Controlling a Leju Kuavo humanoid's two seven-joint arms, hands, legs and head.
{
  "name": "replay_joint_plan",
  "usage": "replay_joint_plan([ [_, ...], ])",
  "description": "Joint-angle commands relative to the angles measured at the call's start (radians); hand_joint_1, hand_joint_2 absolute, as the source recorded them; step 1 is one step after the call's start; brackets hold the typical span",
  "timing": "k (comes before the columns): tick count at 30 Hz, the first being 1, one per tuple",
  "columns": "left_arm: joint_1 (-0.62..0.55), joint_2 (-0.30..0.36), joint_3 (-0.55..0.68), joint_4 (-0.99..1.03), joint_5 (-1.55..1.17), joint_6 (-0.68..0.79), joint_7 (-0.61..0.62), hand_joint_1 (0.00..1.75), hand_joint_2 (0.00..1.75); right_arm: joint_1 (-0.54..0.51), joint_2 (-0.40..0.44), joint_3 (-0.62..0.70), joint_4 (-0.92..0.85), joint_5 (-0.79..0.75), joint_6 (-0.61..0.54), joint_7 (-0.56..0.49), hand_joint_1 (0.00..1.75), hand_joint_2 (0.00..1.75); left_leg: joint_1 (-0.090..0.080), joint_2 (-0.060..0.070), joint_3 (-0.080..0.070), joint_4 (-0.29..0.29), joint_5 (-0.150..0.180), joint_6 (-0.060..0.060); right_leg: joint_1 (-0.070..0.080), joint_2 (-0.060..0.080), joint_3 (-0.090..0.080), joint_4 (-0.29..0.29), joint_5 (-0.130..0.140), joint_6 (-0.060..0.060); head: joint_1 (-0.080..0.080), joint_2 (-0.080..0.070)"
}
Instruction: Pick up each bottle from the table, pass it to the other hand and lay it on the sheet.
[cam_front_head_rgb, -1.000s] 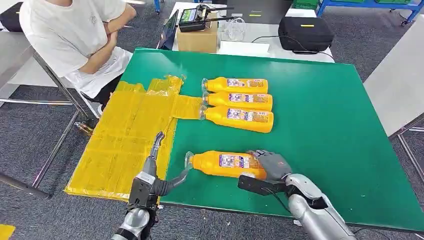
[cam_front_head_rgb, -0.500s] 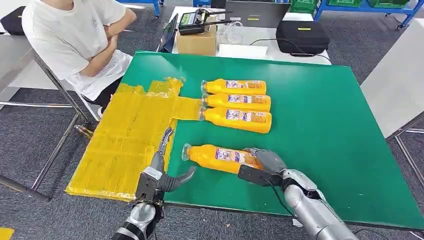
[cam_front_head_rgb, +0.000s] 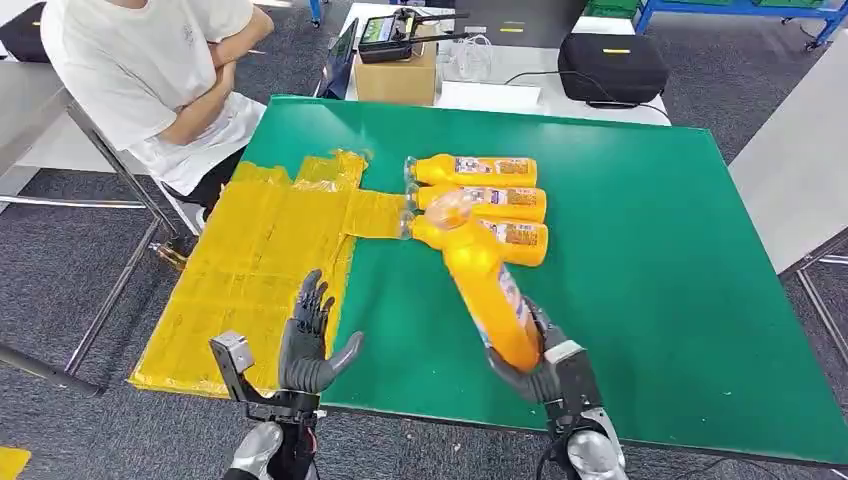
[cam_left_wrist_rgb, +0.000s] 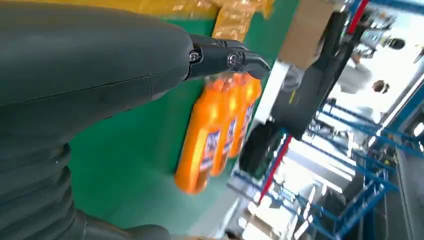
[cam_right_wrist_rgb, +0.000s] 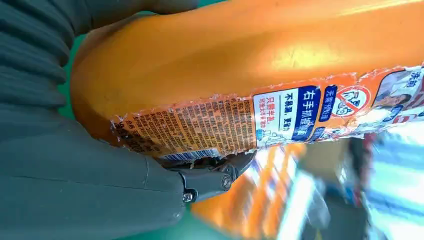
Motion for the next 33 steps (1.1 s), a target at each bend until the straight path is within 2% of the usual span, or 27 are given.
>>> replay_joint_plan([
  [1, 0.026, 0.043, -0.024, -0.088, -0.018, -0.023, 0.022, 0.0, 1.75, 0.048, 0.073, -0.117, -0.176, -0.033, -0.002, 0.001, 1.75, 1.75, -0.001, 0.001, 0.001, -0.001, -0.001, 0.002, 0.0, 0.002, 0.0, -0.001, 0.0, -0.003, 0.0, 0.0],
  [5, 0.026, 0.042, -0.025, -0.087, -0.019, -0.022, 0.021, 0.0, 1.75, 0.05, 0.072, -0.117, -0.173, -0.033, -0.003, 0.0, 1.75, 1.75, -0.001, -0.001, 0.002, -0.003, 0.0, 0.002, 0.0, 0.0, 0.001, -0.003, 0.0, -0.005, 0.0, 0.0],
  [9, 0.008, 0.091, -0.172, -0.064, -0.087, -0.217, 0.015, 0.0, 1.75, -0.022, 0.038, 0.021, -0.086, 0.039, 0.113, 0.01, 1.75, 1.75, -0.001, 0.001, 0.003, -0.003, 0.0, 0.003, 0.0, 0.001, 0.001, -0.003, 0.001, -0.005, 0.0, 0.0],
  [11, -0.007, 0.084, -0.204, -0.039, -0.131, -0.228, 0.006, 0.0, 1.75, -0.067, 0.036, 0.107, -0.018, 0.112, 0.146, 0.032, 1.75, 1.75, -0.001, 0.002, 0.004, -0.003, 0.0, 0.003, 0.001, 0.003, 0.001, -0.003, 0.001, -0.005, 0.0, 0.0],
  [13, -0.04, 0.068, -0.227, -0.011, -0.234, -0.178, -0.018, 0.0, 1.75, -0.12, 0.033, 0.219, 0.069, 0.211, 0.153, 0.015, 1.75, 1.75, -0.001, 0.005, 0.004, -0.004, 0.0, 0.003, 0.001, 0.006, 0.001, -0.003, 0.002, -0.005, 0.0, 0.0],
  [14, -0.046, 0.06, -0.222, -0.003, -0.238, -0.174, -0.019, 0.0, 1.75, -0.127, 0.042, 0.23, 0.088, 0.217, 0.149, 0.011, 1.75, 1.75, 0.0, 0.006, 0.003, -0.003, 0.0, 0.002, 0.001, 0.007, 0.001, -0.003, 0.002, -0.004, 0.0, 0.0],
  [15, -0.071, 0.039, -0.202, 0.018, -0.229, -0.162, -0.009, 0.0, 1.75, -0.146, 0.053, 0.295, 0.125, 0.251, 0.174, -0.017, 1.75, 1.75, 0.0, 0.006, 0.005, -0.004, 0.001, 0.003, 0.001, 0.006, 0.002, -0.004, 0.003, -0.005, 0.0, 0.0],
  [18, -0.112, 0.004, -0.152, 0.038, -0.138, -0.174, 0.023, 0.0, 1.75, -0.149, 0.063, 0.377, 0.146, 0.304, 0.146, -0.066, 1.75, 1.75, 0.0, 0.002, 0.003, -0.002, 0.001, 0.002, 0.001, 0.001, 0.001, -0.002, 0.001, -0.004, 0.0, 0.0],
  [24, -0.121, 0.014, -0.171, 0.005, -0.02, -0.27, 0.04, 0.0, 1.75, -0.168, 0.051, 0.455, 0.177, 0.304, 0.148, -0.105, 1.75, 1.75, 0.0, 0.001, 0.003, -0.002, 0.0, 0.002, 0.001, 0.001, 0.002, -0.003, 0.001, -0.004, 0.0, 0.0],
  [33, -0.118, 0.003, -0.153, -0.031, 0.086, -0.273, 0.064, 0.0, 1.75, -0.171, 0.052, 0.481, 0.217, 0.296, 0.152, -0.11, 1.75, 1.75, 0.0, -0.001, 0.002, -0.001, 0.0, 0.002, 0.001, 0.0, 0.001, -0.002, 0.0, -0.003, 0.0, 0.0],
])
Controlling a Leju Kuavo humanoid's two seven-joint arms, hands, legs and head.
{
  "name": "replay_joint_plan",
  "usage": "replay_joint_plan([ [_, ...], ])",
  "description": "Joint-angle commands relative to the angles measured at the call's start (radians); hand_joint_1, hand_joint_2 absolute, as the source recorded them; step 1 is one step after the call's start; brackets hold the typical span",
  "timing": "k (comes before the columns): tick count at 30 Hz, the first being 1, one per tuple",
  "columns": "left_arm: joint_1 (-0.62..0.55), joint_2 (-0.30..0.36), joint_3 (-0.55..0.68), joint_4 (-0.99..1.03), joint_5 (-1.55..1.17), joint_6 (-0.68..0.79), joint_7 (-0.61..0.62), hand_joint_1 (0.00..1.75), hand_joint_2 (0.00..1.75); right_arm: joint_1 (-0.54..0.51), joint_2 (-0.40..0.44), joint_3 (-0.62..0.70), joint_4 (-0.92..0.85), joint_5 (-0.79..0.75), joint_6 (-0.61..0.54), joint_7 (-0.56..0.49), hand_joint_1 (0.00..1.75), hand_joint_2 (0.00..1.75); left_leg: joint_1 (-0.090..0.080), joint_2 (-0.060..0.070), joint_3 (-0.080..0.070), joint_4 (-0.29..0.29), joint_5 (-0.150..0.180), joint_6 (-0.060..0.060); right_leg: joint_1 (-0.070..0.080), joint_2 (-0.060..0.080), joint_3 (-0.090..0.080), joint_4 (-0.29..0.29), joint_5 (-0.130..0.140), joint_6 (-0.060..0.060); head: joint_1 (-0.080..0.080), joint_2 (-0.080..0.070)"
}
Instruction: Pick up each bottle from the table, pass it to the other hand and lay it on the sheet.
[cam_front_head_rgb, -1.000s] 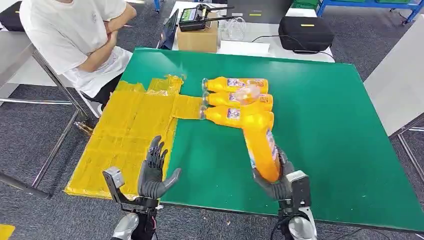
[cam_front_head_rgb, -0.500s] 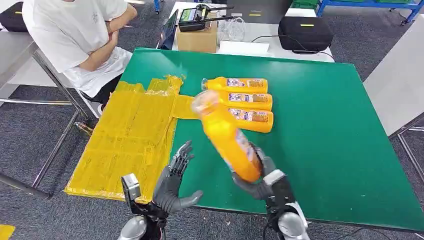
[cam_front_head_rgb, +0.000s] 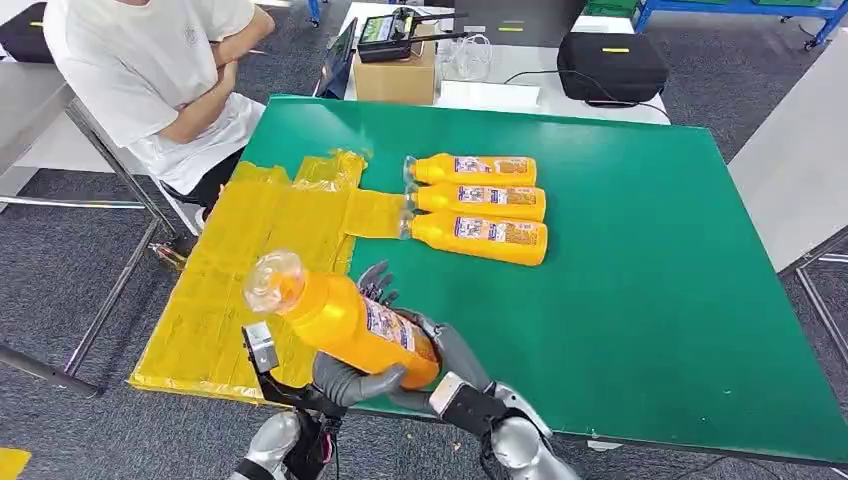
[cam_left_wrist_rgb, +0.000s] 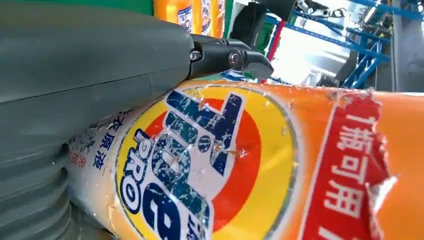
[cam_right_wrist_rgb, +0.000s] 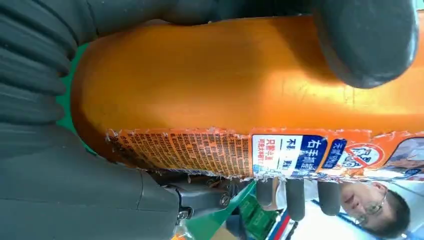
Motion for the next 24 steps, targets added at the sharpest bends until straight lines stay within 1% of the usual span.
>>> replay_joint_plan([
  [1, -0.067, -0.006, -0.001, 0.011, 0.138, -0.021, 0.055, 0.0, 1.75, -0.03, -0.016, 0.13, 0.147, 0.005, 0.009, -0.002, 1.75, 1.75, 0.001, -0.002, 0.002, -0.002, 0.001, 0.003, 0.002, -0.002, 0.003, -0.003, 0.0, -0.004, 0.0, 0.0],
  [2, -0.067, -0.006, -0.001, 0.011, 0.138, -0.021, 0.055, 0.0, 1.75, -0.03, -0.016, 0.13, 0.147, 0.005, 0.009, -0.002, 1.75, 1.75, 0.001, -0.002, 0.001, -0.001, 0.0, 0.002, 0.001, -0.002, 0.002, -0.002, 0.0, -0.004, 0.0, 0.0],
  [3, -0.066, -0.009, 0.011, 0.01, 0.212, -0.043, 0.097, 0.09, 1.75, -0.035, -0.015, 0.138, 0.176, 0.008, 0.005, 0.008, 1.75, 1.75, 0.001, -0.003, 0.002, -0.003, 0.001, 0.003, 0.002, -0.003, 0.003, -0.003, 0.0, -0.005, 0.0, 0.0],
  [4, -0.067, -0.006, 0.014, 0.009, 0.232, -0.041, 0.102, 1.75, 1.75, -0.038, -0.014, 0.142, 0.19, 0.013, -0.001, 0.014, 1.57, 1.75, 0.001, -0.003, 0.002, -0.002, 0.0, 0.002, 0.001, -0.002, 0.002, -0.002, 0.0, -0.003, 0.0, 0.0],
  [5, -0.068, -0.004, 0.016, 0.009, 0.235, -0.04, 0.102, 1.75, 1.75, -0.039, -0.015, 0.143, 0.194, 0.014, -0.003, 0.016, 1.4, 1.75, 0.001, -0.003, 0.003, -0.003, 0.001, 0.003, 0.002, -0.003, 0.004, -0.004, 0.0, -0.005, 0.0, 0.0],
  [6, -0.068, -0.004, 0.031, 0.011, 0.244, -0.026, 0.097, 1.75, 1.75, -0.036, -0.008, 0.135, 0.203, 0.013, -0.018, 0.025, 0.0, 1.75, 0.001, -0.003, 0.002, -0.002, 0.001, 0.002, 0.002, -0.002, 0.003, -0.003, 0.0, -0.004, 0.0, 0.0],
  [7, -0.068, 0.0, 0.041, 0.011, 0.249, -0.018, 0.096, 1.75, 1.75, -0.032, -0.004, 0.13, 0.202, 0.017, -0.034, 0.026, 0.0, 1.75, 0.001, -0.003, 0.003, -0.003, 0.001, 0.003, 0.002, -0.002, 0.004, -0.004, 0.0, -0.005, 0.0, 0.0],
  [9, -0.066, -0.003, 0.056, 0.012, 0.258, -0.001, 0.097, 1.75, 1.75, -0.025, -0.003, 0.128, 0.193, 0.022, -0.052, 0.024, 0.0, 1.75, 0.001, -0.003, 0.002, -0.002, 0.0, 0.002, 0.001, -0.002, 0.002, -0.002, 0.0, -0.003, 0.0, 0.0],
  [10, -0.062, -0.005, 0.071, 0.006, 0.267, 0.014, 0.096, 1.75, 1.75, -0.016, -0.004, 0.125, 0.177, 0.025, -0.065, 0.021, 0.0, 0.0, 0.001, -0.004, 0.002, -0.002, 0.001, 0.002, 0.002, -0.003, 0.003, -0.003, 0.0, -0.004, 0.0, 0.0],
  [13, -0.06, -0.011, 0.12, 0.009, 0.325, 0.046, 0.117, 1.75, 1.75, 0.016, -0.013, 0.111, 0.117, 0.03, -0.112, 0.0, 0.0, 0.0, 0.001, -0.002, 0.001, -0.001, 0.0, 0.002, 0.001, -0.001, 0.002, -0.002, 0.0, -0.003, 0.0, 0.0],
  [14, -0.061, -0.007, 0.129, 0.008, 0.329, 0.055, 0.117, 1.75, 1.75, 0.025, -0.017, 0.108, 0.1, 0.029, -0.117, -0.004, 0.0, 0.0, 0.001, -0.003, 0.002, -0.002, 0.0, 0.003, 0.002, -0.002, 0.003, -0.003, 0.0, -0.004, 0.0, 0.0],
  [16, -0.063, -0.005, 0.131, 0.009, 0.332, 0.057, 0.118, 1.75, 1.75, 0.028, -0.019, 0.107, 0.093, 0.029, -0.116, -0.004, 0.0, 0.0, 0.0, -0.003, 0.0, -0.001, 0.0, 0.002, 0.001, -0.003, 0.001, -0.001, 0.0, -0.003, 0.0, 0.0],
  [17, -0.063, -0.005, 0.131, 0.009, 0.332, 0.057, 0.118, 1.75, 1.75, 0.028, -0.019, 0.107, 0.093, 0.029, -0.116, -0.004, 0.0, 0.0, 0.0, -0.004, 0.001, -0.002, 0.001, 0.003, 0.001, -0.003, 0.002, -0.002, 0.0, -0.005, 0.0, 0.0],
  [18, -0.063, -0.005, 0.131, 0.009, 0.332, 0.057, 0.118, 1.75, 1.75, 0.028, -0.019, 0.107, 0.093, 0.029, -0.116, -0.004, 0.0, 0.0, 0.001, -0.002, -0.001, -0.001, 0.0, 0.002, 0.001, -0.001, 0.0, -0.001, 0.0, -0.003, 0.0, 0.0],
  [19, -0.063, -0.005, 0.131, 0.009, 0.332, 0.057, 0.118, 1.75, 1.75, 0.028, -0.019, 0.107, 0.093, 0.029, -0.116, -0.004, 0.0, 0.0, 0.0, -0.003, 0.001, -0.002, 0.001, 0.003, 0.001, -0.002, 0.002, -0.002, 0.0, -0.005, 0.0, 0.0],
  [20, -0.063, -0.005, 0.131, 0.009, 0.332, 0.057, 0.118, 1.75, 1.75, 0.028, -0.019, 0.107, 0.093, 0.029, -0.116, -0.004, 0.0, 0.0, 0.001, -0.001, 0.0, -0.001, 0.0, 0.002, 0.001, -0.001, 0.001, -0.001, 0.0, -0.004, 0.0, 0.0],
  [21, -0.061, -0.014, 0.141, 0.011, 0.34, 0.07, 0.117, 1.75, 1.75, 0.033, -0.021, 0.104, 0.081, 0.036, -0.135, -0.016, 0.0, 0.0, 0.001, -0.001, 0.001, -0.002, 0.001, 0.003, 0.002, -0.001, 0.002, -0.003, 0.0, -0.005, 0.0, 0.0],
  [22, -0.063, -0.014, 0.152, 0.011, 0.356, 0.086, 0.12, 1.75, 1.75, 0.045, -0.021, 0.097, 0.065, 0.047, -0.165, -0.037, 0.0, 0.0, 0.0, -0.003, 0.0, -0.002, 0.001, 0.002, 0.001, -0.002, 0.001, -0.002, 0.0, -0.004, 0.0, 0.0],
  [24, -0.064, -0.007, 0.179, 0.001, 0.377, 0.088, 0.125, 1.75, 1.75, 0.079, -0.029, 0.089, -0.004, 0.062, -0.23, -0.083, 0.0, 0.0, 0.001, -0.003, 0.0, -0.001, 0.001, 0.002, 0.001, -0.003, 0.001, -0.002, 0.0, -0.004, 0.0, 0.0],
])
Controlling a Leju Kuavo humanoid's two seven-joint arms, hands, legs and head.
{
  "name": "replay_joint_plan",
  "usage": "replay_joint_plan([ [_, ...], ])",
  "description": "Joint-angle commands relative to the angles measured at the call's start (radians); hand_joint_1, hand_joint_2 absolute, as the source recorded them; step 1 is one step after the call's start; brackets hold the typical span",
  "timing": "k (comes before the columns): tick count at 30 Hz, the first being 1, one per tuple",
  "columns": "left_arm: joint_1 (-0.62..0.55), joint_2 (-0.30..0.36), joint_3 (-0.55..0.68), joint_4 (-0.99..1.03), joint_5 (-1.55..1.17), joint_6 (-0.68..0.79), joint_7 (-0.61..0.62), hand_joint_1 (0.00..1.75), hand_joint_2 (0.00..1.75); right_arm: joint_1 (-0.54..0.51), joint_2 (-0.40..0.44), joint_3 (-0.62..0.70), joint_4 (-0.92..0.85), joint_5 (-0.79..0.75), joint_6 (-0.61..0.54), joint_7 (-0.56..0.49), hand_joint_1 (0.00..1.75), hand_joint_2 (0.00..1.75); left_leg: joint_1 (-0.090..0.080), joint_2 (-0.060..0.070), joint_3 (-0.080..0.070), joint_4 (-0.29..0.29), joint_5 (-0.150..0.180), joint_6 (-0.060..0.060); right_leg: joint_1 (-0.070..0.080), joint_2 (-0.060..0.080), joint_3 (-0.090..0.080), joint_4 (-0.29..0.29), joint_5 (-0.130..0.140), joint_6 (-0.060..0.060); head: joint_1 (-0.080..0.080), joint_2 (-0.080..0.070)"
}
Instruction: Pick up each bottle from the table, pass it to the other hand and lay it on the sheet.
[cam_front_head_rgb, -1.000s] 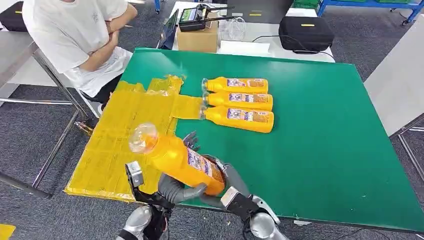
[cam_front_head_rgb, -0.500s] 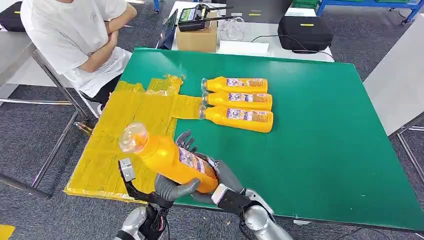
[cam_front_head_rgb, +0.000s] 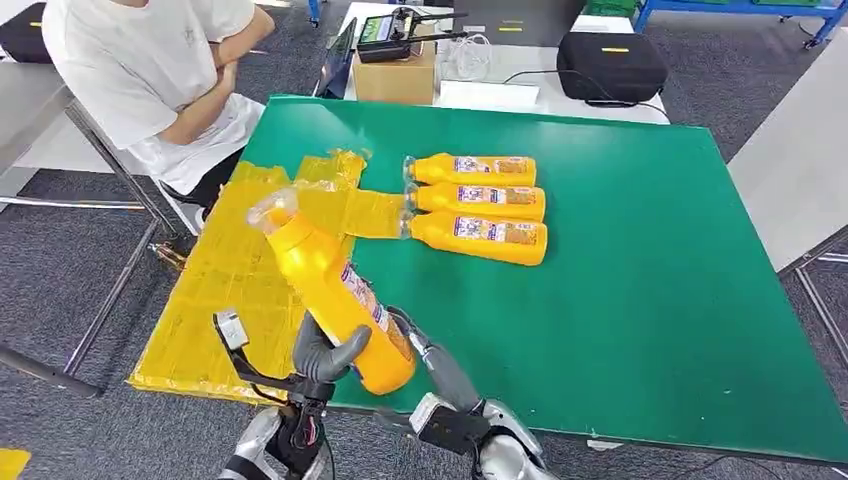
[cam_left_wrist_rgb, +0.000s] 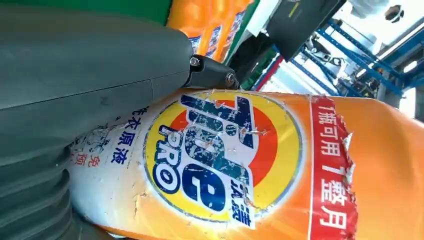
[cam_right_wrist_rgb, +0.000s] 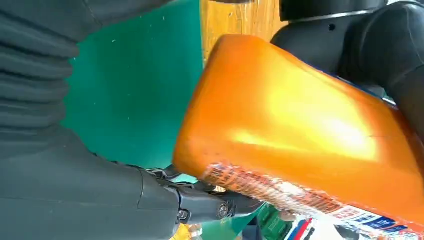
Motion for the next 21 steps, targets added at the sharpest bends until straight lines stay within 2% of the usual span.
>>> replay_joint_plan([
  [1, -0.054, -0.017, 0.117, -0.004, 0.05, 0.042, 0.013, 1.75, 1.75, 0.08, -0.034, 0.008, -0.131, 0.039, -0.138, -0.099, 0.0, 0.0, 0.0, -0.002, 0.0, -0.001, 0.0, 0.002, 0.001, -0.002, 0.001, -0.001, 0.0, -0.003, 0.0, 0.0],
  [6, -0.069, 0.012, 0.155, 0.016, -0.013, 0.078, 0.033, 1.75, 1.75, 0.119, -0.052, 0.005, -0.275, 0.037, -0.283, -0.123, 0.0, 0.0, 0.0, -0.001, 0.0, 0.0, 0.0, 0.002, 0.001, -0.001, 0.0, 0.0, 0.0, -0.003, 0.0, 0.0],
  [8, -0.1, 0.049, 0.152, 0.045, -0.209, 0.202, -0.059, 1.75, 1.75, 0.124, -0.066, 0.014, -0.31, 0.019, -0.385, -0.123, 0.0, 0.0, 0.0, -0.003, -0.001, -0.001, 0.0, 0.002, 0.001, -0.003, 0.001, -0.001, 0.0, -0.003, 0.0, 0.0],
  [10, -0.157, 0.107, 0.13, 0.106, -0.542, 0.434, -0.122, 1.75, 1.75, 0.135, -0.077, 0.002, -0.344, 0.02, -0.493, -0.123, 0.0, 0.0, 0.0, -0.001, 0.0, -0.001, 0.0, 0.002, 0.0, -0.001, 0.001, -0.001, 0.0, -0.003, 0.0, 0.0],
  [11, -0.187, 0.142, 0.105, 0.153, -0.763, 0.577, -0.105, 1.75, 1.75, 0.149, -0.072, -0.033, -0.358, 0.038, -0.547, -0.123, 0.0, 0.0, 0.0, -0.001, 0.001, -0.003, 0.001, 0.003, 0.001, -0.001, 0.002, -0.003, 0.001, -0.005, 0.0, 0.0],
  [12, -0.212, 0.16, 0.125, 0.2, -0.894, 0.612, -0.08, 1.75, 1.75, 0.165, -0.067, -0.077, -0.38, 0.046, -0.589, -0.123, 0.0, 0.0, 0.0, -0.003, 0.0, -0.002, 0.002, 0.002, 0.0, -0.002, 0.002, -0.001, 0.001, -0.004, 0.0, 0.0],
  [15, -0.273, 0.207, 0.124, 0.349, -1.188, 0.712, -0.026, 1.75, 1.75, 0.187, -0.06, -0.164, -0.431, -0.007, -0.6, -0.123, 0.0, 0.0, 0.0, -0.003, 0.001, -0.002, 0.002, 0.002, 0.0, -0.003, 0.002, -0.001, 0.0, -0.003, 0.0, 0.0],
  [16, -0.3, 0.243, 0.084, 0.423, -1.368, 0.769, 0.042, 1.75, 1.75, 0.187, -0.059, -0.181, -0.444, -0.046, -0.577, -0.123, 0.0, 0.0, 0.0, -0.004, 0.003, -0.004, 0.002, 0.002, 0.001, -0.004, 0.004, -0.003, 0.001, -0.005, 0.0, 0.0],
  [18, -0.322, 0.265, 0.101, 0.511, -1.423, 0.793, 0.013, 1.75, 1.75, 0.174, -0.061, -0.185, -0.442, -0.067, -0.569, -0.123, 0.0, 0.0, 0.0, -0.002, 0.004, -0.004, 0.002, 0.002, 0.001, -0.002, 0.004, -0.003, 0.001, -0.005, 0.0, 0.0],
  [21, -0.364, 0.291, 0.103, 0.618, -1.492, 0.737, 0.064, 1.75, 1.75, 0.175, -0.055, -0.182, -0.442, -0.116, -0.523, -0.123, 0.0, 0.0, 0.0, 0.0, 0.003, -0.003, 0.001, 0.002, 0.001, 0.0, 0.003, -0.001, 0.001, -0.004, 0.0, 0.0],
])
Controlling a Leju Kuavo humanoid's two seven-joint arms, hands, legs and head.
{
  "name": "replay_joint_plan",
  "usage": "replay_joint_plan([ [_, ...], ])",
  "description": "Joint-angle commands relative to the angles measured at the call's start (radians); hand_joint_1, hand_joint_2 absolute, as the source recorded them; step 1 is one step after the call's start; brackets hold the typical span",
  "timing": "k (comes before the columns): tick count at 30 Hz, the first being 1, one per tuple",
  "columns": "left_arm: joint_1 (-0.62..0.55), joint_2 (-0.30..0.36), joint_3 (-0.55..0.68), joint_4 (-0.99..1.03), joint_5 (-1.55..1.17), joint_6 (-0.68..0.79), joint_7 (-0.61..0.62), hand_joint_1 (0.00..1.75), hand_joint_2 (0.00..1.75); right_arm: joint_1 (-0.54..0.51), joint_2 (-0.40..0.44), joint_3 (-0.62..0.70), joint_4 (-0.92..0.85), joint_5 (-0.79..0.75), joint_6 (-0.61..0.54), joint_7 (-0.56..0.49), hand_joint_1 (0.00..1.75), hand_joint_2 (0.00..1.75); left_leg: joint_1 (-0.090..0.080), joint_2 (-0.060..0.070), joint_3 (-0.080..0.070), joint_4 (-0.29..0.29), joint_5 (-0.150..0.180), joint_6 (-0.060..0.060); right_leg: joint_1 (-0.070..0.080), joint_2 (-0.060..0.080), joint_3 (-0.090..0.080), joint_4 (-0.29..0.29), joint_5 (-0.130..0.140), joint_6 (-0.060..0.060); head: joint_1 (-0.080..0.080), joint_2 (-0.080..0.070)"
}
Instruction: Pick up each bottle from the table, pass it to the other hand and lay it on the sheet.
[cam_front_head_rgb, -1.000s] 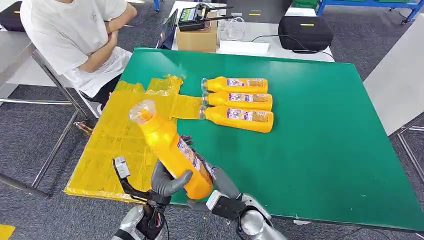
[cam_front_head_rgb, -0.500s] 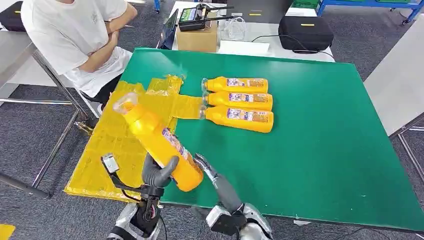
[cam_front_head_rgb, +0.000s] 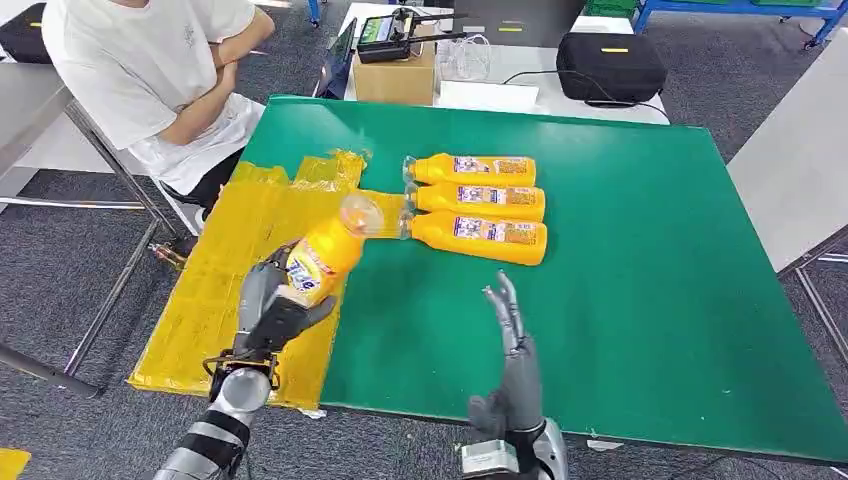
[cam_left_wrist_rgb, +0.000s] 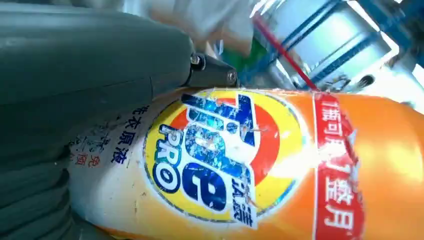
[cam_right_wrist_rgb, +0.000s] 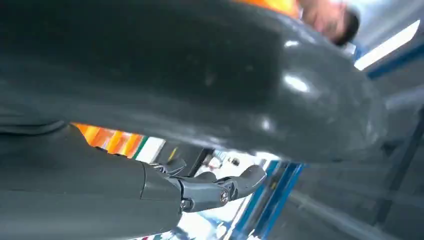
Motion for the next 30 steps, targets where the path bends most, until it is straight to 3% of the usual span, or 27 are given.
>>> replay_joint_plan([
  [1, -0.209, 0.152, -0.021, 0.493, -0.209, -0.069, 0.072, 1.75, 1.75, -0.003, -0.02, -0.075, -0.057, -0.092, 0.093, 0.002, 0.0, 0.0, 0.0, 0.001, 0.002, -0.002, 0.0, 0.002, 0.001, 0.001, 0.001, -0.002, 0.0, -0.004, 0.0, 0.0],
  [13, -0.34, 0.189, 0.004, 0.686, -0.231, -0.335, 0.21, 1.73, 1.75, -0.035, -0.021, -0.022, -0.003, -0.154, 0.144, 0.002, 0.0, 0.0, 0.0, 0.003, 0.008, -0.004, 0.003, 0.001, 0.001, 0.004, 0.007, -0.002, 0.003, -0.005, 0.0, 0.0],
  [14, -0.335, 0.179, 0.061, 0.681, -0.162, -0.383, 0.166, 0.79, 1.75, -0.036, -0.024, -0.021, -0.004, -0.171, 0.161, 0.002, 0.0, 0.0, 0.0, 0.004, 0.009, -0.003, 0.002, 0.001, 0.0, 0.004, 0.008, 0.0, 0.002, -0.004, 0.0, 0.0],
  [15, -0.335, 0.176, 0.08, 0.681, -0.138, -0.406, 0.153, 0.79, 1.75, -0.037, -0.026, -0.019, -0.007, -0.176, 0.17, 0.002, 0.0, 0.0, 0.0, 0.006, 0.009, -0.005, 0.003, 0.001, 0.001, 0.006, 0.006, -0.001, 0.004, -0.006, 0.0, 0.0],
  [16, -0.331, 0.171, 0.098, 0.679, -0.112, -0.435, 0.142, 0.0, 1.75, -0.041, -0.029, -0.015, -0.017, -0.194, 0.189, 0.002, 0.0, 0.0, 0.0, 0.006, 0.01, -0.004, 0.002, 0.0, 0.0, 0.005, 0.007, 0.001, 0.002, -0.005, 0.0, 0.0],
  [17, -0.328, 0.163, 0.181, 0.68, 0.009, -0.604, 0.085, 0.0, 1.75, -0.046, -0.031, -0.013, -0.019, -0.218, 0.211, 0.002, 0.0, 0.0, 0.0, 0.006, 0.01, -0.006, 0.004, 0.0, 0.001, 0.006, 0.006, 0.0, 0.004, -0.006, 0.0, 0.0],
  [21, -0.315, 0.185, 0.173, 0.656, 0.04, -0.709, 0.003, 0.0, 1.75, -0.057, -0.028, -0.017, -0.011, -0.26, 0.261, 0.002, 0.0, 0.0, -0.001, 0.005, 0.013, -0.004, 0.003, -0.002, 0.0, 0.004, 0.008, 0.005, 0.001, -0.004, -0.001, 0.0],
  [28, -0.32, 0.181, 0.184, 0.634, 0.082, -0.773, -0.046, 0.0, 1.75, -0.06, -0.021, -0.025, 0.009, -0.249, 0.251, 0.002, 0.0, 0.0, 0.0, 0.002, 0.012, -0.004, 0.004, -0.002, 0.0, 0.002, 0.008, 0.005, 0.002, -0.004, 0.0, 0.0],
  [30, -0.3, 0.165, 0.198, 0.561, 0.155, -0.851, -0.106, 0.0, 1.75, -0.059, -0.013, -0.028, 0.027, -0.227, 0.216, 0.002, 0.0, 0.0, -0.001, 0.002, 0.011, -0.005, 0.005, -0.001, 0.0, 0.002, 0.007, 0.004, 0.003, -0.005, 0.0, 0.0],
])
